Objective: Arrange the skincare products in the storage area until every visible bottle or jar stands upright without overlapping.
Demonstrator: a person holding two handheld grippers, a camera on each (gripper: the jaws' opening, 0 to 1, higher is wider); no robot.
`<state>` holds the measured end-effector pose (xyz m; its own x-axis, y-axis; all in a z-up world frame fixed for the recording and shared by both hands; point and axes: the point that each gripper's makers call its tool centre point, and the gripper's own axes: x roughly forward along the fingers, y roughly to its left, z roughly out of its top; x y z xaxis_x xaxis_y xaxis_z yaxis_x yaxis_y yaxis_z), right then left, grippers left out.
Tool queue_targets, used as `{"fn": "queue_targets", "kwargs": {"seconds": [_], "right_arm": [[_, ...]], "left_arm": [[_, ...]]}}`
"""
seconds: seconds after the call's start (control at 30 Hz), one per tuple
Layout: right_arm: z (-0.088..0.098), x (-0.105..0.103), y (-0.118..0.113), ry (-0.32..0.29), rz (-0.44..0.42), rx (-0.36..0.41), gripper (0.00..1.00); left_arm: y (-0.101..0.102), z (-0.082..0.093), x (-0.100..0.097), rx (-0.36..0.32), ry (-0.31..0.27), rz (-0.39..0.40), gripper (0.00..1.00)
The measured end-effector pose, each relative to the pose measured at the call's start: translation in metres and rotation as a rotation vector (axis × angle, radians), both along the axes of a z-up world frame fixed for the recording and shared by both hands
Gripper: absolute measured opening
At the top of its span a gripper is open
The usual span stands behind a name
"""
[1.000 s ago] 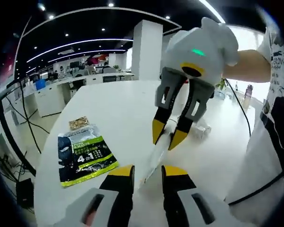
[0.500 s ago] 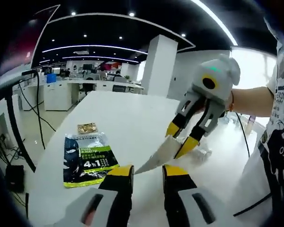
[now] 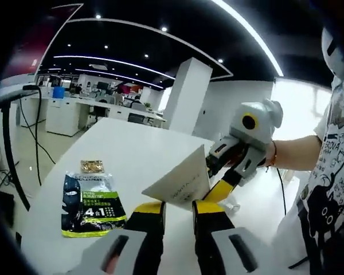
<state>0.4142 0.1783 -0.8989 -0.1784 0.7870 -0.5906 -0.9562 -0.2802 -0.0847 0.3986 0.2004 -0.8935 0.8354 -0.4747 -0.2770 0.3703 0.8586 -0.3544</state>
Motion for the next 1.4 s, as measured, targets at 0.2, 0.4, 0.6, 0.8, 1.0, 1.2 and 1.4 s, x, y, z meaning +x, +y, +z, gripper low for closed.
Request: {"fn": "queue_targets", "kwargs": {"seconds": [0.2, 0.4, 0.6, 0.8, 1.0, 1.2, 1.4], "right_arm": [[0.003, -0.003, -0.001, 0.028, -0.017, 0.027, 0.13], [0.008, -0.003, -0.001, 0.062, -0.040, 0.067, 0.13], [0.012, -0.002, 0.000, 0.112, -0.075, 0.112, 0.13], [0.016, -0.001, 0.000, 0.181, -0.110, 0.161, 0.14], [0.016, 0.000, -0.004, 0.218, -0.137, 0.194, 0.14], [0.016, 0.000, -0.011, 0.228, -0.142, 0.212, 0.15], [0.013, -0.003, -0.019, 0.218, -0.123, 0.205, 0.15]], "left_arm": [[-0.006, 0.001, 0.000, -0.037, 0.005, -0.010, 0.19], [-0.007, 0.014, 0.000, -0.105, -0.016, -0.012, 0.19], [-0.006, 0.024, 0.003, -0.103, -0.050, -0.005, 0.20], [-0.009, 0.039, 0.006, -0.105, -0.103, 0.003, 0.20], [-0.015, 0.053, 0.010, -0.113, -0.145, 0.000, 0.19], [-0.029, 0.056, 0.009, -0.091, -0.155, -0.031, 0.19], [-0.043, 0.059, 0.008, -0.108, -0.162, -0.066, 0.18]]}}
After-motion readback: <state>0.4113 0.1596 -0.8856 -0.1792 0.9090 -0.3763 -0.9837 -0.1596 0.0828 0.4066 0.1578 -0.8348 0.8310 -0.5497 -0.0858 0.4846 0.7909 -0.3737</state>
